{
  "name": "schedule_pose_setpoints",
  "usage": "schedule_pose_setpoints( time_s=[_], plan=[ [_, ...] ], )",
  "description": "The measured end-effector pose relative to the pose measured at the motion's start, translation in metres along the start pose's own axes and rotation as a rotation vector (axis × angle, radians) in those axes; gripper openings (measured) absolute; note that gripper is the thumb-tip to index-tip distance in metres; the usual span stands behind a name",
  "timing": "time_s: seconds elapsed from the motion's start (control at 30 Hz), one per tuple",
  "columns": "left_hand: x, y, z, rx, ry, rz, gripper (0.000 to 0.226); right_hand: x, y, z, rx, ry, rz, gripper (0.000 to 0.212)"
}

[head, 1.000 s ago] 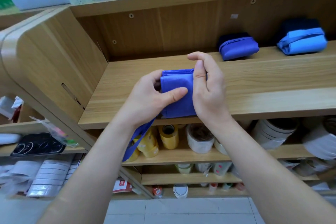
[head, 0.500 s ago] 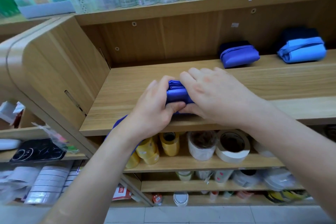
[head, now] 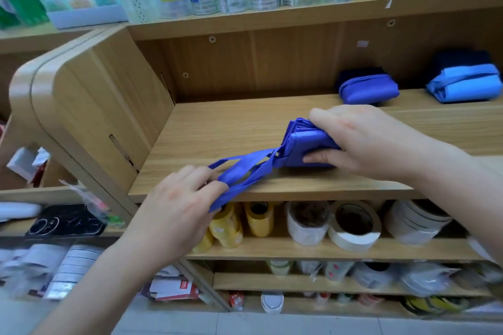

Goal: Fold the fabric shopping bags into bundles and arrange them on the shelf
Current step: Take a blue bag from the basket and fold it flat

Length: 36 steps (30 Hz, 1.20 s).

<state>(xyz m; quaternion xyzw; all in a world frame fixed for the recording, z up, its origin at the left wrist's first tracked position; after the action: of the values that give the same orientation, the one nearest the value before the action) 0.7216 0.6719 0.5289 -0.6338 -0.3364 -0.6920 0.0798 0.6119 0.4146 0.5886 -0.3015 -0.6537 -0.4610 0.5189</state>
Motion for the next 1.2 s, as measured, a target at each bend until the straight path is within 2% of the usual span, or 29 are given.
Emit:
schedule_pose_setpoints(
  time_s=[0.07, 0.13, 0.2, 0.27, 0.33, 0.4, 0.47, 0.5, 0.57, 0.67, 0.73, 0.97, 1.1, 1.2],
  plan=[
    [0.004, 0.0, 0.007, 0.041, -0.096, 0.001, 0.019, 0.0, -0.002, -0.003, 0.0, 0.009, -0.004, 0.033],
    [0.01, 0.001, 0.01, 0.095, -0.184, 0.067, 0.028, 0.0, -0.003, -0.004, 0.005, 0.011, -0.009, 0.033],
    [0.021, 0.006, 0.01, 0.203, -0.407, 0.144, 0.031, 0.0, -0.002, -0.004, 0.042, -0.01, -0.03, 0.031],
    [0.029, 0.017, 0.007, 0.316, -0.561, 0.109, 0.04, -0.002, -0.002, -0.001, 0.114, -0.07, -0.086, 0.027],
    [0.032, 0.035, -0.003, 0.338, -0.388, 0.05, 0.052, -0.003, 0.0, 0.001, 0.178, -0.146, -0.155, 0.035],
    [0.028, 0.052, -0.018, 0.363, -0.205, 0.149, 0.064, -0.004, 0.001, 0.003, 0.218, -0.221, -0.229, 0.036],
    [0.019, 0.064, -0.03, 0.381, -0.108, 0.191, 0.051, -0.004, 0.001, 0.004, 0.245, -0.292, -0.308, 0.029],
    [0.018, 0.067, -0.033, 0.397, -0.134, 0.196, 0.04, -0.004, 0.0, 0.005, 0.26, -0.327, -0.349, 0.025],
    [0.017, 0.07, -0.03, 0.477, -0.355, 0.225, 0.022, -0.007, -0.004, 0.004, 0.279, -0.394, -0.422, 0.02],
    [0.022, 0.068, -0.019, 0.646, -0.929, 0.327, 0.007, -0.015, -0.014, 0.001, 0.254, -0.473, -0.503, 0.018],
    [0.024, 0.067, -0.013, 0.696, -1.195, 0.321, 0.009, -0.021, -0.019, -0.002, 0.237, -0.502, -0.548, 0.018],
    [0.027, 0.062, -0.01, 0.674, -1.622, 0.341, 0.009, -0.028, -0.018, 0.0, 0.235, -0.544, -0.676, 0.019],
    [0.037, 0.061, -0.016, 0.666, -2.0, 0.226, 0.014, -0.032, -0.023, -0.007, 0.149, -0.557, -0.665, 0.028],
    [0.047, 0.058, -0.012, 0.61, -2.045, 0.165, 0.024, -0.035, -0.029, -0.009, 0.098, -0.489, -0.613, 0.026]
  ],
)
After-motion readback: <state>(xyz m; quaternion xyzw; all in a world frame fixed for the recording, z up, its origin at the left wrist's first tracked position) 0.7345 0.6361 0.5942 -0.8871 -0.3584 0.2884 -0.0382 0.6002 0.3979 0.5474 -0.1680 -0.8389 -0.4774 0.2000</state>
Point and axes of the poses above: each hand's wrist, its own y-axis towards the middle knuckle, its own x-axis out of the back of the hand, z = x × y, the point moved 2 cm from there along y, towards the middle knuckle, and after that the axes turned 15 degrees about x, right-handed, at the moved point
